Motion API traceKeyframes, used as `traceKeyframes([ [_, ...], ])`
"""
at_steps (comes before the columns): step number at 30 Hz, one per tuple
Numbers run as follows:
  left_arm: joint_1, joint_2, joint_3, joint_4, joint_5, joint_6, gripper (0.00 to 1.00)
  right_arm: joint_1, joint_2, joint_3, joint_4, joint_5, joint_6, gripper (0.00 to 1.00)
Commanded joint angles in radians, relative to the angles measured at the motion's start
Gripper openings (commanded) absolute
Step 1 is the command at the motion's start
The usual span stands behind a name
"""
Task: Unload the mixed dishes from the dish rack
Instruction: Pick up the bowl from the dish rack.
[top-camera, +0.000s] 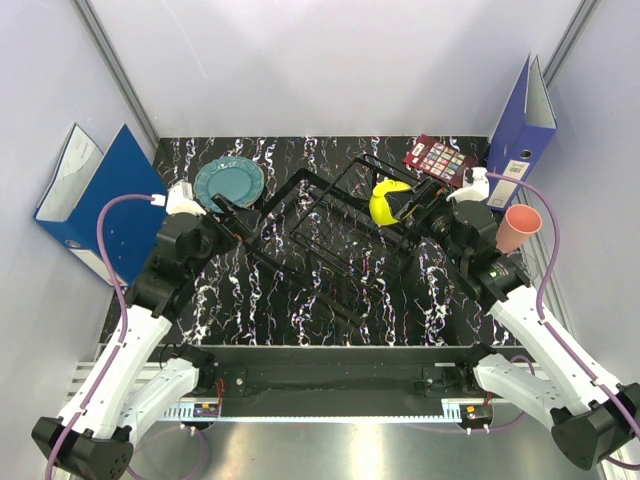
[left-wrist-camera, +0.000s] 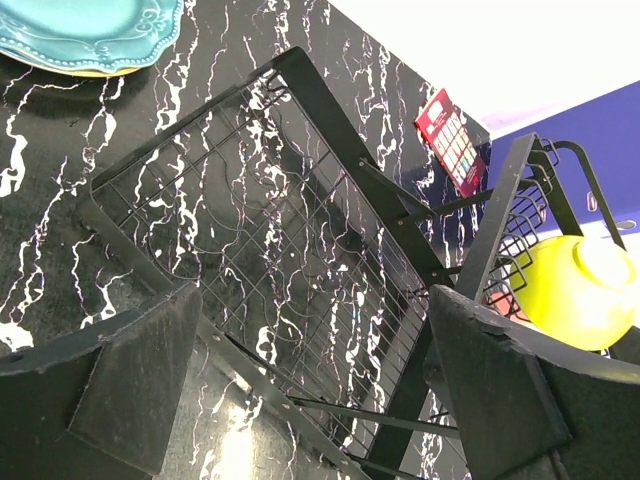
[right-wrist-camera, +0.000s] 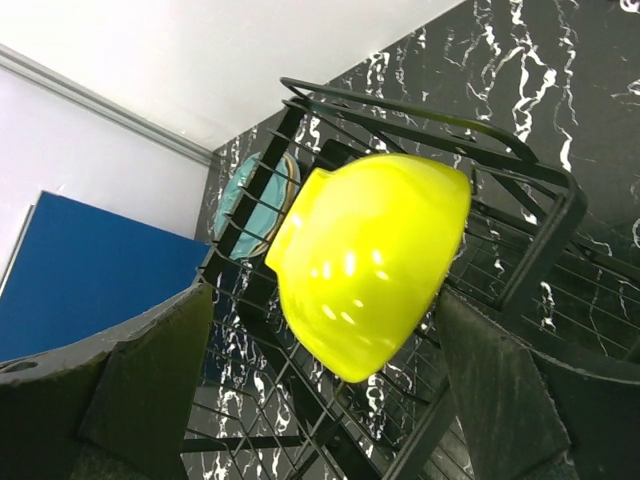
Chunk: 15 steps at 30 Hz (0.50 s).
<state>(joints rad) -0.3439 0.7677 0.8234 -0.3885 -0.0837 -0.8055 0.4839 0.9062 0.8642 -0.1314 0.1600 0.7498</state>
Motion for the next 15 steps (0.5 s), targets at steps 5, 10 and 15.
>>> traceKeyframes([
  [5, -0.015, 0.010, -0.006, 0.077, 0.009, -0.011, 0.99, 0.001, -0.039, 0.010, 0.105, -0.062, -0.006, 0.98],
  [10, -0.027, 0.019, -0.013, 0.086, 0.009, -0.021, 0.99, -0.002, -0.027, 0.015, 0.105, -0.071, -0.018, 0.98],
  [15, -0.038, 0.021, -0.017, 0.085, 0.006, -0.021, 0.99, -0.001, 0.013, 0.021, 0.108, -0.083, -0.018, 0.99],
])
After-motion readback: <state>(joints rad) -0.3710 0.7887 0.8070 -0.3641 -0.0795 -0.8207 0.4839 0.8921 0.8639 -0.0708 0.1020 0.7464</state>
